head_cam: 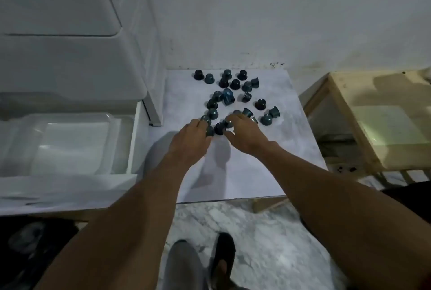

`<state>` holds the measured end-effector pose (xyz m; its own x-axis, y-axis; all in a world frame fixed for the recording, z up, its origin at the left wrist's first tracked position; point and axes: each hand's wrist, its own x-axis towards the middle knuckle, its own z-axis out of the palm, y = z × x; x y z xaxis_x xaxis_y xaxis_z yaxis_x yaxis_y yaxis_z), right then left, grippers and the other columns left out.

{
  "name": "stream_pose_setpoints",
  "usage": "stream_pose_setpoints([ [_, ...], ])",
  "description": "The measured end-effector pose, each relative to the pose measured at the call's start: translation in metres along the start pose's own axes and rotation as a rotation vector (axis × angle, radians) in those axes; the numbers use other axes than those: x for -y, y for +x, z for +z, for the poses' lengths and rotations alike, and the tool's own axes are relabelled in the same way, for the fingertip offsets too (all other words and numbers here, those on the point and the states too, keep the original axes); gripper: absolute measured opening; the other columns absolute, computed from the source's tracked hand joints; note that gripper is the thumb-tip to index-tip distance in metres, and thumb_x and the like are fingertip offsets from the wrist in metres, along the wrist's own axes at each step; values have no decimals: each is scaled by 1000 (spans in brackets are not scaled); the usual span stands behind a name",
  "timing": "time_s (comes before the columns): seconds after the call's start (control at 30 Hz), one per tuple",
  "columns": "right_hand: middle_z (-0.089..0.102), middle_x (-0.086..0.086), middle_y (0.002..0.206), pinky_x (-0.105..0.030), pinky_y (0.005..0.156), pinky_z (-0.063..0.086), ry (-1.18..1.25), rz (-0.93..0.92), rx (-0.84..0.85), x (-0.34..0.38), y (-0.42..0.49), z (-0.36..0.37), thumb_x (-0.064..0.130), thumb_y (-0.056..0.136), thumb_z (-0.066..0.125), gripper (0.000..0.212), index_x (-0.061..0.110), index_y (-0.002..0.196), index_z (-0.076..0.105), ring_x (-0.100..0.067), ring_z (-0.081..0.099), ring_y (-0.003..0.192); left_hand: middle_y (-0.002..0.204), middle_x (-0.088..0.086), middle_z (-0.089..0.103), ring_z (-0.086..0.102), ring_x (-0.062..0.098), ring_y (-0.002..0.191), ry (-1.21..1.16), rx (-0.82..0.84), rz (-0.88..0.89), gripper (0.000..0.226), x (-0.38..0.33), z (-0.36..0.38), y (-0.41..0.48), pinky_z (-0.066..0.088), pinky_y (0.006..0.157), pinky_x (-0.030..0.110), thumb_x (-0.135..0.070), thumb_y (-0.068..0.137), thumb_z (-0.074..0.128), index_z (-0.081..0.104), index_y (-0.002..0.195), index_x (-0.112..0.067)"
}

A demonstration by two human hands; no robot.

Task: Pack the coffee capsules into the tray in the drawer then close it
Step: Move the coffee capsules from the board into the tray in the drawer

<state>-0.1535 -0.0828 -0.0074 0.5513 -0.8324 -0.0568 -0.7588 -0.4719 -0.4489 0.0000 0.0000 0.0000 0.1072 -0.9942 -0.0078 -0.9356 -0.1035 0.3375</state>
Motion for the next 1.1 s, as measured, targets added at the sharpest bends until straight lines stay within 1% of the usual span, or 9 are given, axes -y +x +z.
stream_pose_setpoints([
  [0.13,60,-15,114,-40,86,48,-6,37,38,-1,15,15,17,85,60,34,7,117,56,-33,56,104,118,10,53,57,30,104,-59,6,-71,36,10,10,17,46,82,39,-25,91,55,51,124,-12],
  [0.23,59,-18,116,-36,84,43,-18,69,39,-3,27,23,16,87,58,33,6,118,55,-35,55,105,119,11,51,57,32,103,-80,67,-47,38,14,20,31,46,81,39,-23,89,57,49,126,-13],
  [0.3,60,-19,116,-38,85,45,-31,70,45,-3,31,29,16,88,57,32,5,117,57,-36,56,105,123,11,50,57,33,104,-79,88,-37,42,18,25,38,47,84,39,-23,89,59,48,128,-14],
  [0.37,63,-18,110,-38,80,46,-29,63,65,-5,34,35,16,88,56,25,5,110,60,-36,57,100,127,11,48,57,32,105,-92,124,-36,42,22,31,42,47,86,39,-23,89,59,49,129,-15],
  [0.47,64,-15,101,-31,69,38,-12,77,61,-6,38,36,15,86,57,18,6,101,62,-33,57,93,127,12,48,58,32,103,-104,156,-12,36,28,37,49,48,85,39,-22,90,58,53,125,-15],
  [0.63,64,-12,95,-32,64,39,18,110,71,-8,42,39,18,84,60,13,8,92,59,-33,59,86,117,11,52,59,30,95,-136,120,5,27,32,43,55,47,79,35,-19,90,56,56,116,-13],
  [0.83,62,-13,99,-30,65,36,20,108,22,-5,36,34,22,82,65,22,5,95,59,-32,57,87,109,11,57,59,31,91,-132,117,31,22,29,37,52,46,77,37,-18,89,55,53,108,-8],
  [1.03,65,-12,91,-41,70,50,128,115,-21,1,22,11,18,78,63,22,6,94,54,-33,60,83,104,11,57,57,30,92,-162,54,-37,32,17,8,35,41,77,33,-18,84,59,52,114,-11],
  [1.1,65,-12,94,-38,74,49,160,102,-32,4,16,0,15,75,62,30,9,103,53,-31,58,88,102,10,56,57,30,92,-178,17,-76,41,13,0,30,44,77,34,-18,80,61,53,120,-17],
])
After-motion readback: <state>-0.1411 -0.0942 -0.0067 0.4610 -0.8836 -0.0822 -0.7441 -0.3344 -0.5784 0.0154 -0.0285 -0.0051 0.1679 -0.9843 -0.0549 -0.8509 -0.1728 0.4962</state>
